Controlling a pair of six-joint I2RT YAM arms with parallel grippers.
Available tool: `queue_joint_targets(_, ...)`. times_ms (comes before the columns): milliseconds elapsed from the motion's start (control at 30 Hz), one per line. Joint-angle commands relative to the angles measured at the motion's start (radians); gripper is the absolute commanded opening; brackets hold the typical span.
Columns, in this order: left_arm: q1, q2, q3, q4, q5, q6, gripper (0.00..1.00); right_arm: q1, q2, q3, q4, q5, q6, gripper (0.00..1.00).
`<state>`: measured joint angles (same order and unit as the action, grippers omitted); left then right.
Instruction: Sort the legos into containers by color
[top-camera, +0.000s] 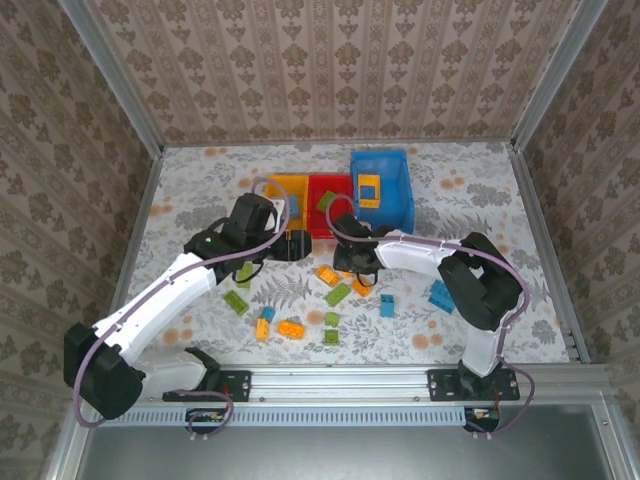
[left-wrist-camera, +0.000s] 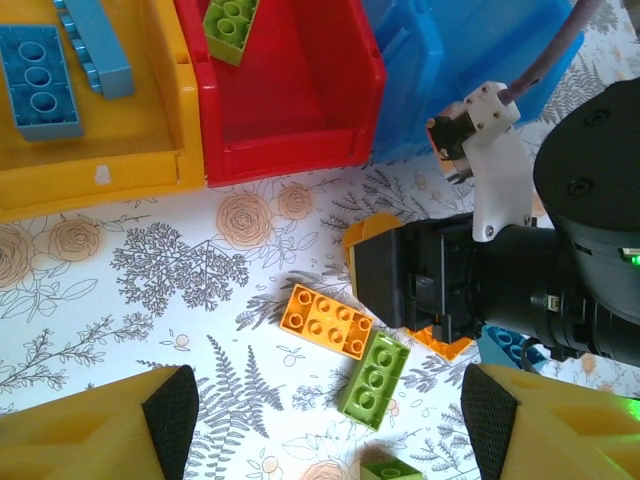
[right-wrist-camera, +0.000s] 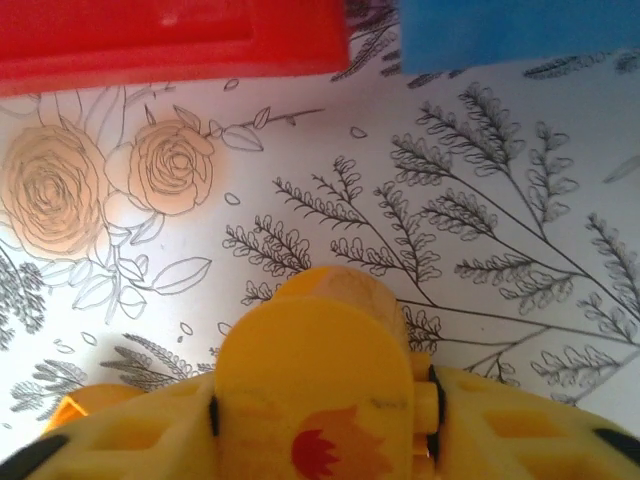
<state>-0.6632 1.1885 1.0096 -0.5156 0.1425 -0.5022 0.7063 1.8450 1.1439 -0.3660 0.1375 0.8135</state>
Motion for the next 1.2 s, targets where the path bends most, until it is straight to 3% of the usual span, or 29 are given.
queue_joint_targets(0,-0.017,-0.028,-0.012,-0.013,-0.012,-0.016,0.73,0.005,-0.034,-0.004,-0.048,0.067,-0.01,0.34)
queue_joint_targets(200,-0.074,-0.009,0.033,0.007,-0.03,-0.013,0.73,-0.011,-0.237,0.012,-0.165,0.179,-0.129,0.25)
queue_joint_targets(333,-0.116,0.038,0.089,0.043,-0.044,-0.013,0.72,-0.104,-0.3,0.048,-0.215,0.198,-0.251,0.24)
queue_joint_targets(633,-0.135,0.227,0.267,0.136,-0.02,-0.011,0.72,-0.271,-0.043,0.318,-0.184,0.19,-0.411,0.23)
queue_joint_targets(833,-0.134,0.318,0.363,0.143,-0.02,0.014,0.72,-0.297,0.146,0.509,-0.242,0.231,-0.42,0.24)
queue_joint_targets(1167,-0.123,0.319,0.36,0.13,-0.016,0.024,0.72,-0.316,0.328,0.693,-0.324,0.322,-0.408,0.28)
